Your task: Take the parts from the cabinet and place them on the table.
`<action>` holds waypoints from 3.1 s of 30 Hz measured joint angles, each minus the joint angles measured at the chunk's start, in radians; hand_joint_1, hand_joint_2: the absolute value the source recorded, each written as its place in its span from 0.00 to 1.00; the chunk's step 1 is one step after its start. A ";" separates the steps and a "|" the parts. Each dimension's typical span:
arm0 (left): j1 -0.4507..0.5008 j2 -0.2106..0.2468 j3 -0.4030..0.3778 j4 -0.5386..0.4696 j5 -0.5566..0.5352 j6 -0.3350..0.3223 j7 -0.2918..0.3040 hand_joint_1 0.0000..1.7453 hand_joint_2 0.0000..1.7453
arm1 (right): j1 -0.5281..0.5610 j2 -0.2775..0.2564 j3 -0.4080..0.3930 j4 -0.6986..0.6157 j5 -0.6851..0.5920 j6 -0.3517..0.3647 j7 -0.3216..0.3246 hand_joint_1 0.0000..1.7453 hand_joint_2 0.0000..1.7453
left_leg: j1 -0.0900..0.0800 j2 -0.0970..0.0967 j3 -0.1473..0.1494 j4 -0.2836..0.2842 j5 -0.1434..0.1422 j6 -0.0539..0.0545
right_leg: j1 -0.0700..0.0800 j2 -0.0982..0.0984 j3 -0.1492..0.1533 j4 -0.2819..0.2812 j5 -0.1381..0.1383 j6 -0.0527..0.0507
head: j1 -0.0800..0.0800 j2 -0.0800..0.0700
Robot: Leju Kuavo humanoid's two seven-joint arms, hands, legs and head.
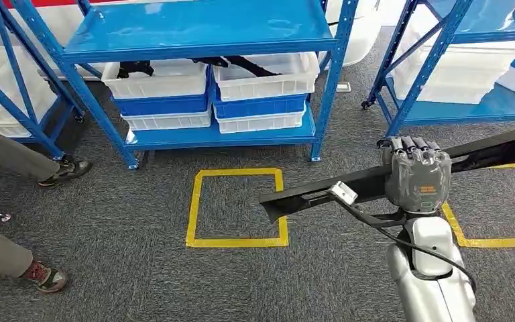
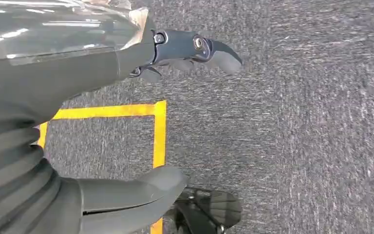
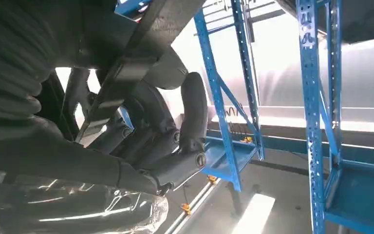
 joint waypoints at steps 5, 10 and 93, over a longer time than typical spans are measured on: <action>-0.001 0.004 0.003 0.000 0.002 -0.005 -0.003 0.00 1.00 | 0.016 0.002 -0.001 -0.018 -0.004 -0.009 -0.003 0.93 1.00 | -0.002 -0.038 0.174 -0.305 0.121 0.026 | 0.010 0.009 -0.005 0.002 0.004 0.008 | 0.001 0.000; 0.004 0.002 0.008 0.000 0.008 -0.002 -0.014 0.00 1.00 | 0.041 0.014 -0.001 -0.035 -0.009 -0.021 -0.023 0.93 1.00 | -0.006 0.002 0.179 -0.343 0.144 0.048 | 0.007 0.015 -0.021 0.006 0.005 0.033 | -0.005 0.000; -0.044 0.001 0.029 -0.006 -0.068 -0.016 -0.006 0.00 1.00 | 0.169 0.026 -0.078 -0.168 -0.014 -0.032 -0.037 0.93 1.00 | -0.001 0.001 0.070 -0.043 -0.021 0.009 | 0.006 0.056 -0.017 -0.024 0.033 -0.005 | 0.001 0.000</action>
